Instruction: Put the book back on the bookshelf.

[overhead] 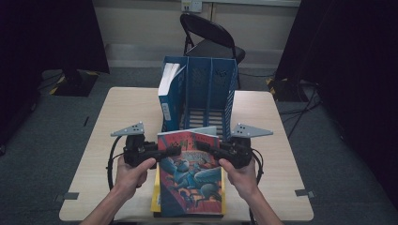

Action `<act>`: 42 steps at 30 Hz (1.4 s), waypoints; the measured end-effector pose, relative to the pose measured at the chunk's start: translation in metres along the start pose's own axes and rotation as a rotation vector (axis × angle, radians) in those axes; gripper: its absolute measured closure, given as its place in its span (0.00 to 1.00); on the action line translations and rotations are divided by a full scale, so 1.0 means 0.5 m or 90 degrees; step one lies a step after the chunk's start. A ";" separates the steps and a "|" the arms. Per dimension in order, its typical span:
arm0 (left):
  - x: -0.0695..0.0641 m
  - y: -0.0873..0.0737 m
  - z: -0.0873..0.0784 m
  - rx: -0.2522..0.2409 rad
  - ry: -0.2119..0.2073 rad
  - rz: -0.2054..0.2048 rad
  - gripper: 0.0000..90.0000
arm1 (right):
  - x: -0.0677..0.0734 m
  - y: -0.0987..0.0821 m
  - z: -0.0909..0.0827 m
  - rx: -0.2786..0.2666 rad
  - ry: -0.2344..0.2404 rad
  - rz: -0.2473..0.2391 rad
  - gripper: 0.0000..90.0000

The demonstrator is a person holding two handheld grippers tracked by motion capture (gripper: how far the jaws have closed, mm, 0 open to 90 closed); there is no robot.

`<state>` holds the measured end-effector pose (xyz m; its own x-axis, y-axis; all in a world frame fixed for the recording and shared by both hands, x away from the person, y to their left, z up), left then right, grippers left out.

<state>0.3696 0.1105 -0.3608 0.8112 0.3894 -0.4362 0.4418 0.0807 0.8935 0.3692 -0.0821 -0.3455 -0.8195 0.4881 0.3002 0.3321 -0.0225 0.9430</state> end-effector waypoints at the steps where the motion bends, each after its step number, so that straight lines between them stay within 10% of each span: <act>1: -0.002 0.009 -0.001 -0.009 0.000 0.007 0.82 | 0.002 0.009 -0.001 -0.008 -0.001 -0.005 0.93; 29: -0.037 0.031 0.013 -0.052 -0.011 0.122 0.80 | 0.025 0.030 -0.023 -0.064 0.015 -0.088 0.92; 42: -0.060 0.018 -0.002 -0.055 -0.016 0.144 0.80 | 0.000 0.002 -0.061 -0.022 -0.046 -0.118 0.63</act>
<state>0.3490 0.1006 -0.3396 0.8958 0.3831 -0.2253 0.2142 0.0722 0.9741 0.3555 -0.1086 -0.3402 -0.8293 0.5477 0.1109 0.1607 0.0437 0.9860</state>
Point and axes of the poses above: each handheld gripper's, and its own axes: z roughly forward along the jaws, y roughly out of its top, x roughly to its left, the point moved 6 cm from there along z, roughly forward along the jaws, and after that the axes turned 7 degrees about -x, right-handed, at the moved point
